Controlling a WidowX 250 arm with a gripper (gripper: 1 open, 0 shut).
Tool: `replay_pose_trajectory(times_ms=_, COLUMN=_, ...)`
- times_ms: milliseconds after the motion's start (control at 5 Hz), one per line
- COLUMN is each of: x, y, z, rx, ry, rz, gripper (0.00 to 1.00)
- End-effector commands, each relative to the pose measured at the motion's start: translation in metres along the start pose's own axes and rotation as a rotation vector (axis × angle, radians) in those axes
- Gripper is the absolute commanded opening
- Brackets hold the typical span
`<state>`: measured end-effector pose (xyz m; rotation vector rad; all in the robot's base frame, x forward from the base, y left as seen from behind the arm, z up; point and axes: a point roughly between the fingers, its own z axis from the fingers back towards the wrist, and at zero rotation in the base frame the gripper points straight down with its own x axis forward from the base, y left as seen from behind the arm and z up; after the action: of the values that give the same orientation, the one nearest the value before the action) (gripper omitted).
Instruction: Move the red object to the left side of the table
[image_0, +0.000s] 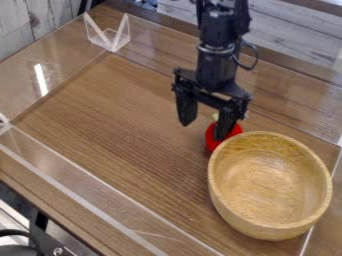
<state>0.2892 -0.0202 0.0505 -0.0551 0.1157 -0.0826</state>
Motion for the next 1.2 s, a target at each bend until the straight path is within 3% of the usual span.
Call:
replay_pose_trajectory(times_ms=0, x=0.007, y=0.003, z=0.004, rx=0.003, ry=-0.034, rz=-0.044, gripper=1.0)
replay_pose_trajectory(times_ms=200, x=0.011, y=0.008, z=0.0, rx=0.004, ry=-0.037, rz=-0.063, gripper=1.0)
replay_pose_trajectory(times_ms=600, x=0.018, y=-0.016, z=-0.011, rx=0.027, ry=-0.036, rz=-0.27, gripper=1.0)
replay_pose_trajectory(times_ms=800, x=0.015, y=-0.013, z=-0.014, rx=0.029, ry=-0.034, rz=-0.281, gripper=0.0)
replay_pose_trajectory(times_ms=1000, x=0.011, y=-0.009, z=-0.014, rx=0.033, ry=-0.038, rz=-0.288, gripper=0.0)
